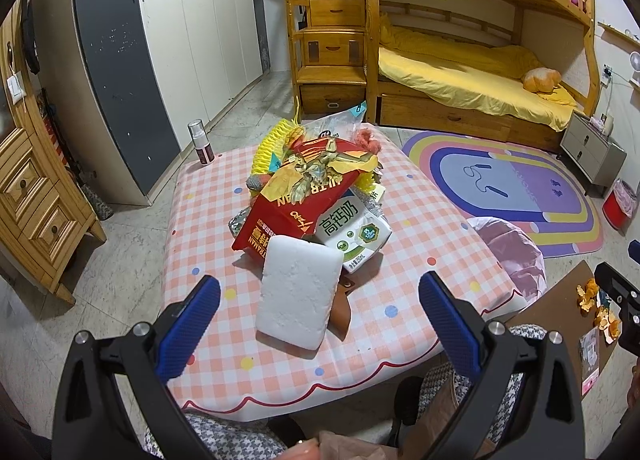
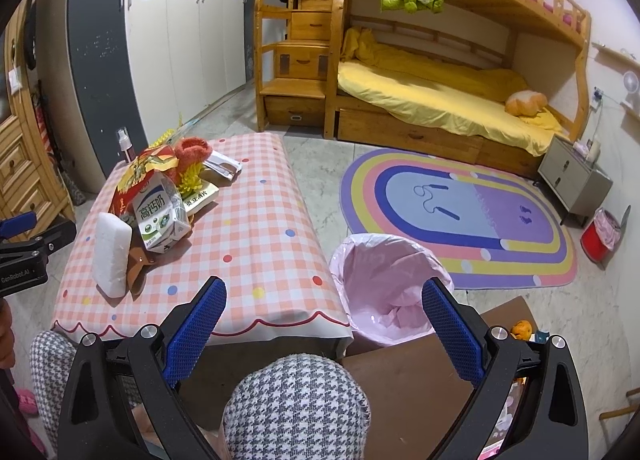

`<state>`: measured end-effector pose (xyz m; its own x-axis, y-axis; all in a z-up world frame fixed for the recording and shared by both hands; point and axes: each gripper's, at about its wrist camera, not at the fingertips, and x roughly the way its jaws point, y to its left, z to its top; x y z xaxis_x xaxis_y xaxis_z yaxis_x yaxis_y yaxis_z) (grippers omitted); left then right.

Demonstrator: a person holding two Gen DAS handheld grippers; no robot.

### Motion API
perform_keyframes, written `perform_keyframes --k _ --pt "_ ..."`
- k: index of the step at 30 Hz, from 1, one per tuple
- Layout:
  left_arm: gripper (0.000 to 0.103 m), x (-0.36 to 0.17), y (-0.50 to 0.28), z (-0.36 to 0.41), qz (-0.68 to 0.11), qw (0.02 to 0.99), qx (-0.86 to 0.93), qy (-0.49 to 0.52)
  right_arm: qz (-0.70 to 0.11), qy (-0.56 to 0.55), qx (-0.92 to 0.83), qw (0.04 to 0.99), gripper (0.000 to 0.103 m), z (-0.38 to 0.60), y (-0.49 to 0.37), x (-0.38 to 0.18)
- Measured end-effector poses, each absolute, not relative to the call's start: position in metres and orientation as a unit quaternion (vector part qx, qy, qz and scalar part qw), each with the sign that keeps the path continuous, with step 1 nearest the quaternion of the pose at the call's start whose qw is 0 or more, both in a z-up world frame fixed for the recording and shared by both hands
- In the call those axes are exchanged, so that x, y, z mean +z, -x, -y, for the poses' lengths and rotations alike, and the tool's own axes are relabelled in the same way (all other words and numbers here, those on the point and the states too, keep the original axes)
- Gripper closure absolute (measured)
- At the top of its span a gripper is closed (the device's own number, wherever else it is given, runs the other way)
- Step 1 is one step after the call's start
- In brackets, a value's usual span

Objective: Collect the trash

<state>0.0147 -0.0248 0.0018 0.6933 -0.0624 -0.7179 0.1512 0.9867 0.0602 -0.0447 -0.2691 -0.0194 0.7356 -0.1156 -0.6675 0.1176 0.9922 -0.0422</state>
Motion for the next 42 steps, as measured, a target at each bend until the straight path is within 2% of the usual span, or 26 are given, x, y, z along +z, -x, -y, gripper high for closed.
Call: perform_keyframes --k 42 --pt "0.007 -0.0041 -0.0128 0.0248 -0.389 0.918 -0.059 -0.058 -0.36 -0.003 -0.059 0.931 0.006 0.2645 0.0453 -0.026"
